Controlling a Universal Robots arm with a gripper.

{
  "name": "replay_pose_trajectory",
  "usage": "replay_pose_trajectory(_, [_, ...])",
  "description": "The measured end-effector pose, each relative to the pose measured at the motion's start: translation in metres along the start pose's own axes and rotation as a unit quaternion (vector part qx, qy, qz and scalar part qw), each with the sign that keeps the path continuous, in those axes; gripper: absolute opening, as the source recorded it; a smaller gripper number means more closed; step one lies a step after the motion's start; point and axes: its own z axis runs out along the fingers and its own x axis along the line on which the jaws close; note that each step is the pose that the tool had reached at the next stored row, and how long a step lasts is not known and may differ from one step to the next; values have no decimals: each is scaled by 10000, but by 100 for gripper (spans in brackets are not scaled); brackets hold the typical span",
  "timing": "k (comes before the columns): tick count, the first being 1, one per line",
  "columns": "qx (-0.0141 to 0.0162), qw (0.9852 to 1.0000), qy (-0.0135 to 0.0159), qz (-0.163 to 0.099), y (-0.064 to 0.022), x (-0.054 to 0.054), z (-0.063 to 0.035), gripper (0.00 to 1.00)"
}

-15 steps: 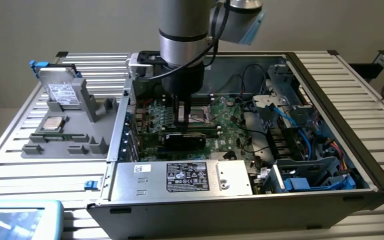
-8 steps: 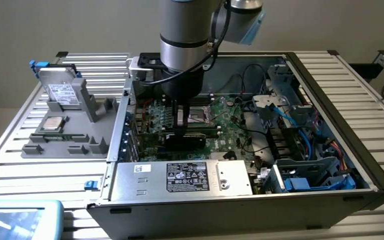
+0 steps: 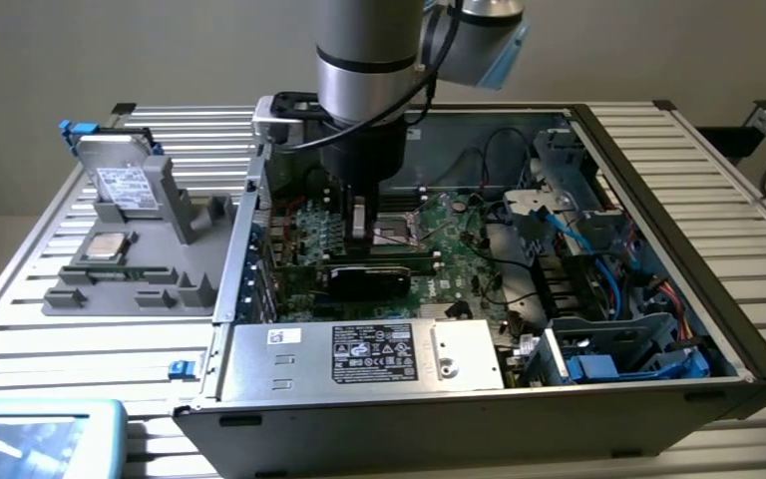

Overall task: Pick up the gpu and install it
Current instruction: 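Press down on the gpu until it lock into place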

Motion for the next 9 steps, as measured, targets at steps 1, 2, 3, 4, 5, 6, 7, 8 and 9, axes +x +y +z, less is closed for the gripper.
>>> replay_pose_trajectory(1, [0,10000,1,0,8,2,-45,12])
replay_pose_trajectory(2, [0,10000,1,0,18,4,-94,12])
replay_pose_trajectory(3, [0,10000,0,0,25,5,-135,12])
replay_pose_trajectory(4, [-1,10000,1,0,30,6,-157,12])
replay_pose_trajectory(5, [0,10000,1,-1,31,6,-158,12])
replay_pose_trajectory(6, [0,10000,1,-1,31,6,-158,12])
replay_pose_trajectory(7, [0,10000,1,-1,31,6,-158,12])
replay_pose_trajectory(8, [0,10000,1,-1,32,6,-159,12])
replay_pose_trajectory(9, [0,10000,1,-1,32,6,-159,12])
